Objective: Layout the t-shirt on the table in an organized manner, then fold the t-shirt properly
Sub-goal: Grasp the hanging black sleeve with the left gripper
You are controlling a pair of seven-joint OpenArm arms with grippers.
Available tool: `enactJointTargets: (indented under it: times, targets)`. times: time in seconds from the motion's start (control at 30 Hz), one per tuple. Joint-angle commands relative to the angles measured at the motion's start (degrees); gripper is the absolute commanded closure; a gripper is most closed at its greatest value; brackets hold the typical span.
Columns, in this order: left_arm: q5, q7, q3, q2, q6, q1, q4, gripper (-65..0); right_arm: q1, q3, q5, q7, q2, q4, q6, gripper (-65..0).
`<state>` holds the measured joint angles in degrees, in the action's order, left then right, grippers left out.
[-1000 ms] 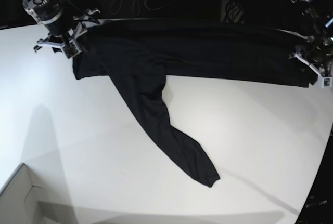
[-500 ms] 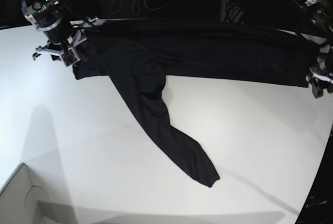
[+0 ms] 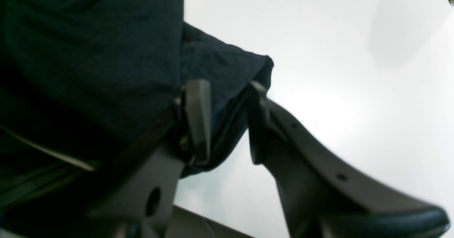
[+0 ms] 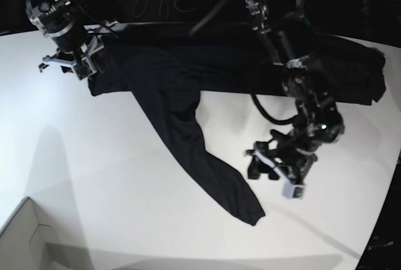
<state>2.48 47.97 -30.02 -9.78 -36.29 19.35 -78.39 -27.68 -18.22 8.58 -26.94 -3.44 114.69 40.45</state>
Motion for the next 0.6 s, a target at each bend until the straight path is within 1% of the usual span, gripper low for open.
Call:
enactJointTargets:
  times: [0.0, 0.03, 0.07, 0.1, 0.17, 0.23, 0.27, 0.3, 0.43, 0.57]
  targets:
    - [-0.59, -2.38, 0.97, 0.78, 0.21, 2.84, 0.63, -32.0, -0.05, -0.2, -0.71, 1.14, -0.29, 0.87, -0.45, -18.6]
    - [-1.47, -3.53, 2.37, 0.78, 0.29, 3.37, 2.39, -32.0, -0.05, -0.2, -0.62, 1.14, -0.29, 0.87, -0.45, -18.6]
    - [-1.91, -4.84, 4.57, 0.78, 1.88, 3.55, 4.68, -32.0, -0.05, -0.2, -0.62, 1.14, -0.29, 0.87, -0.45, -18.6]
    - [-1.21, -6.25, 7.82, 0.78, 4.51, 3.63, 7.05, -32.0, -0.14, -0.2, -0.62, 1.14, -0.29, 0.87, -0.45, -18.6]
    - [2.4, -10.56, 13.36, 0.78, 12.34, 3.63, 11.8, -32.0, -0.14, -0.2, -0.62, 1.14, -0.29, 0.87, -0.45, -18.6]
    - [5.91, -14.34, 16.97, 0.78, 17.35, 3.37, 15.14, -32.0, -0.14, -0.2, -0.53, 1.14, -0.29, 0.87, -0.45, -18.6]
    - [7.32, -15.83, 18.64, 0.78, 19.28, 3.28, 16.72, -32.0, -0.14, -0.2, -0.53, 1.14, -0.29, 0.87, -0.45, -18.6]
    - [8.9, -17.06, 20.31, 0.78, 20.43, 3.28, 18.48, -32.0, -0.14, -0.2, -0.53, 1.14, -0.29, 0.78, -0.45, -18.6]
    - [12.51, -21.2, 26.64, 0.78, 21.04, 3.55, 23.58, -32.0, -0.05, -0.2, -0.53, 1.14, -0.38, 0.78, -0.45, -18.6]
    - [12.68, -22.51, 27.25, 0.78, 21.04, 3.28, 24.1, -32.0, 0.03, -0.2, -0.53, 1.14, -0.56, 0.78, -0.45, -18.6]
